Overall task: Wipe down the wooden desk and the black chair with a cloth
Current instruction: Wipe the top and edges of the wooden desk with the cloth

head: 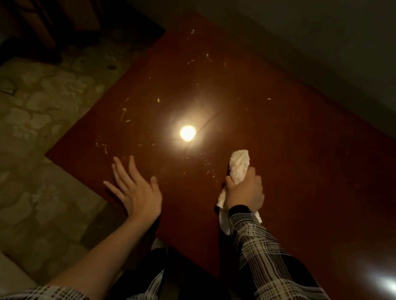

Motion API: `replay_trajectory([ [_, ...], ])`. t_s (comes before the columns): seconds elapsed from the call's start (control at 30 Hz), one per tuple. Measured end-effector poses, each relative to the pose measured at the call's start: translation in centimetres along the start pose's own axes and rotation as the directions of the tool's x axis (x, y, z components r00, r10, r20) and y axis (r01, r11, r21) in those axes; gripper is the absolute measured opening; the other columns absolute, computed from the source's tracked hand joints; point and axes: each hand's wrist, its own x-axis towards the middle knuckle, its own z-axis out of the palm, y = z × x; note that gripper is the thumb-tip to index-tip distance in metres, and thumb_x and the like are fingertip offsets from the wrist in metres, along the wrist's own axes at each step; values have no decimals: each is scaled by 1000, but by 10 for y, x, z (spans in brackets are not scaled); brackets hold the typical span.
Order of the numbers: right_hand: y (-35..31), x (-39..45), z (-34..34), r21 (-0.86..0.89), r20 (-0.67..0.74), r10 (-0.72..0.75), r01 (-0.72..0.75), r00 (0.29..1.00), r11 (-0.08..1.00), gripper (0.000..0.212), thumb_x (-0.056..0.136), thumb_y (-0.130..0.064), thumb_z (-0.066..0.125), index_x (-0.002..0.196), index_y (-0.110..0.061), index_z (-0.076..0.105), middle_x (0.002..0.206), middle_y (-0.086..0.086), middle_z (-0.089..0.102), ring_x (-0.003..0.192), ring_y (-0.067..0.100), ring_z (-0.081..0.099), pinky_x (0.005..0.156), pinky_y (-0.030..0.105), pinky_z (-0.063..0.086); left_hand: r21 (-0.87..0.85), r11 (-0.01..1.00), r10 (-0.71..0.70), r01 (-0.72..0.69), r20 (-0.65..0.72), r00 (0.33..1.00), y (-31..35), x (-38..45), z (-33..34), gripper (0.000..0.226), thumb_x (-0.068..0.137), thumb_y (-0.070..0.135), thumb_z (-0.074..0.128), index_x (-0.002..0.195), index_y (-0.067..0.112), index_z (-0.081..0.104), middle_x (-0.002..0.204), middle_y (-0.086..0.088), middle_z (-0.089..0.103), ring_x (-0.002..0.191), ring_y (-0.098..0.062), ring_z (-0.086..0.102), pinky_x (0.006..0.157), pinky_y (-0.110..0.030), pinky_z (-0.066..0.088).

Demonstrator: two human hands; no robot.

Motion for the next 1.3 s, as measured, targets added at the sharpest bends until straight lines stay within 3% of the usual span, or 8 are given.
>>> replay_trajectory([
  [0.27, -72, -39, 35, 36, 129, -171, 168, 977, 985, 50, 83, -42, 65, 124, -19, 46, 117, 4, 54, 107, 24, 53, 84, 36, 41, -40, 991, -129, 129, 16, 992, -22, 7, -11, 78, 93, 25, 52, 149, 9, 0, 156, -14, -16, 144, -26, -13, 111, -48, -16],
  [0.4, -78, -51, 31, 284, 311, -304, 217, 900, 934, 54, 84, -35, 64, 133, -21, 48, 120, 2, 62, 107, 23, 58, 83, 32, 48, -91, 974, -204, 206, 36, 978, -23, 8, -18, 78, 94, 26, 51, 149, 9, -1, 156, -14, -16, 144, -26, -14, 113, -47, -11],
  [0.53, -56, -57, 14, 491, 165, -155, 55, 974, 869, 40, 82, -28, 66, 120, -17, 56, 110, 4, 64, 100, 24, 60, 74, 27, 44, -114, 974, -186, 194, 83, 979, -25, 4, -16, 79, 96, 31, 48, 149, 9, -6, 156, -14, -17, 144, -25, -14, 115, -43, -8],
  [0.67, -25, -57, 13, 233, 45, -85, 73, 995, 970, 40, 83, -34, 64, 115, -14, 51, 107, 4, 57, 95, 24, 57, 69, 29, 40, -182, 966, -171, 183, 81, 982, -28, -2, -12, 78, 95, 30, 48, 149, 8, -5, 156, -14, -15, 144, -25, -11, 117, -42, -5],
  [0.77, -16, -65, 29, 54, 50, -87, 85, 995, 995, 42, 83, -38, 65, 115, -17, 48, 108, 3, 54, 98, 24, 55, 79, 38, 46, -291, 941, -161, 175, 72, 984, -33, -6, -12, 77, 95, 25, 50, 149, 10, -3, 156, -10, -15, 144, -30, -5, 118, -45, 4],
  [1.03, -18, -70, 33, -53, 75, -151, 155, 986, 986, 46, 83, -40, 66, 117, -16, 47, 112, 7, 53, 103, 27, 55, 83, 40, 46, -465, 883, -92, 70, -26, 995, -57, -18, -6, 74, 94, 14, 51, 149, 14, 3, 157, -4, -11, 143, -30, 12, 113, -44, 26],
  [1.13, -16, -97, 38, -104, 206, -280, 306, 937, 946, 49, 82, -41, 65, 121, -19, 46, 114, 5, 52, 105, 26, 52, 83, 36, 41, -499, 862, -136, 88, -61, 989, -59, -30, -10, 72, 94, 11, 51, 149, 11, 5, 156, -8, -6, 142, -29, 11, 114, -39, 23],
  [1.3, -19, -152, 50, -62, 358, -468, 521, 808, 851, 49, 81, -41, 66, 123, -22, 47, 114, 2, 53, 105, 24, 52, 82, 34, 40, -503, 852, -192, 145, -43, 980, -73, -48, -15, 70, 94, 13, 50, 148, 14, 5, 156, -11, 1, 141, -32, 16, 112, -47, 27],
])
